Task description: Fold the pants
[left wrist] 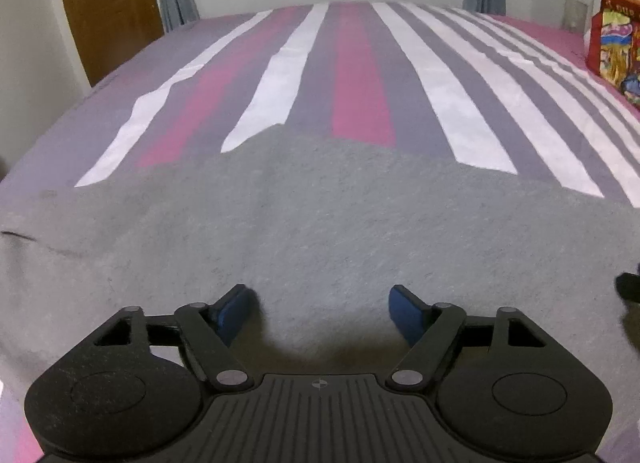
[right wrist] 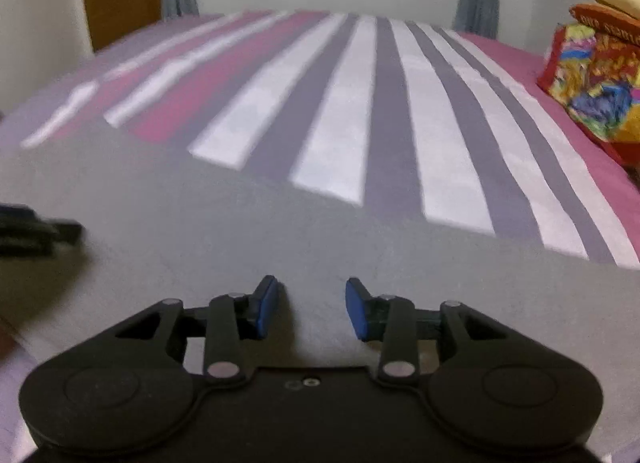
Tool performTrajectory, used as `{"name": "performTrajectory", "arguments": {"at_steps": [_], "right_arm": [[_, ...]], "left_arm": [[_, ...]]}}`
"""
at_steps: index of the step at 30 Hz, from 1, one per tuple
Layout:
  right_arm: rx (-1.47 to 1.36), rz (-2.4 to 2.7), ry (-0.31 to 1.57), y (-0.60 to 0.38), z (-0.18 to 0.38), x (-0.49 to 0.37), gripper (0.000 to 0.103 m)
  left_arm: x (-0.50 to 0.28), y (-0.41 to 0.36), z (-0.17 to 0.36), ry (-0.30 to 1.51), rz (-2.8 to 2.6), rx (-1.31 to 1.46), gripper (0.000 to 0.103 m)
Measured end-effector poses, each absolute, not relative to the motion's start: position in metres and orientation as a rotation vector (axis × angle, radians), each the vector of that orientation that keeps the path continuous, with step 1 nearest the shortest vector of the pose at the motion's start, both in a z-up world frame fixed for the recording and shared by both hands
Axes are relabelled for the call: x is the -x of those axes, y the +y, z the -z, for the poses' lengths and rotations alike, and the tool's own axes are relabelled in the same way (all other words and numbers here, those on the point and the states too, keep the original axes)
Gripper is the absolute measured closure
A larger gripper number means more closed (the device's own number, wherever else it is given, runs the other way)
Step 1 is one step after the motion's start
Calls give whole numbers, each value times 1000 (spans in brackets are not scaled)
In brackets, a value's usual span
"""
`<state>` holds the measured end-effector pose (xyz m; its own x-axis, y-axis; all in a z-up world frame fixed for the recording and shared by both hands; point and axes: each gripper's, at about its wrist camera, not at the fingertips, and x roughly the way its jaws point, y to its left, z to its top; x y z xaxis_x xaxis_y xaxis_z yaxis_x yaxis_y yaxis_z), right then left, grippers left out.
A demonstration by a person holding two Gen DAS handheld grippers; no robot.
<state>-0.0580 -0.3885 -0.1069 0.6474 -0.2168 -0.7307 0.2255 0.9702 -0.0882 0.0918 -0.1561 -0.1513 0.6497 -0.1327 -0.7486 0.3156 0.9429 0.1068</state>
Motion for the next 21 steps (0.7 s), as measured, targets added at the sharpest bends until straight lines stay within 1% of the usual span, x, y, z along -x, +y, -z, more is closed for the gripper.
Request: {"name": "performTrajectory", "arguments": {"at_steps": [9, 12, 15, 21], "right_arm": [[-40, 484, 844, -465, 96, 118, 65], [-114, 503, 815, -472, 82, 139, 63], [-152, 500, 802, -467, 76, 159, 55], [-279, 533, 801, -476, 77, 200, 55]], "left_arm": [[-79, -152, 142, 857, 273, -248, 24], [-71, -153, 136, 855, 293, -244, 24], [-59, -156, 130, 847, 320, -231, 24], [-31, -177, 133, 856, 407, -249, 24]]}}
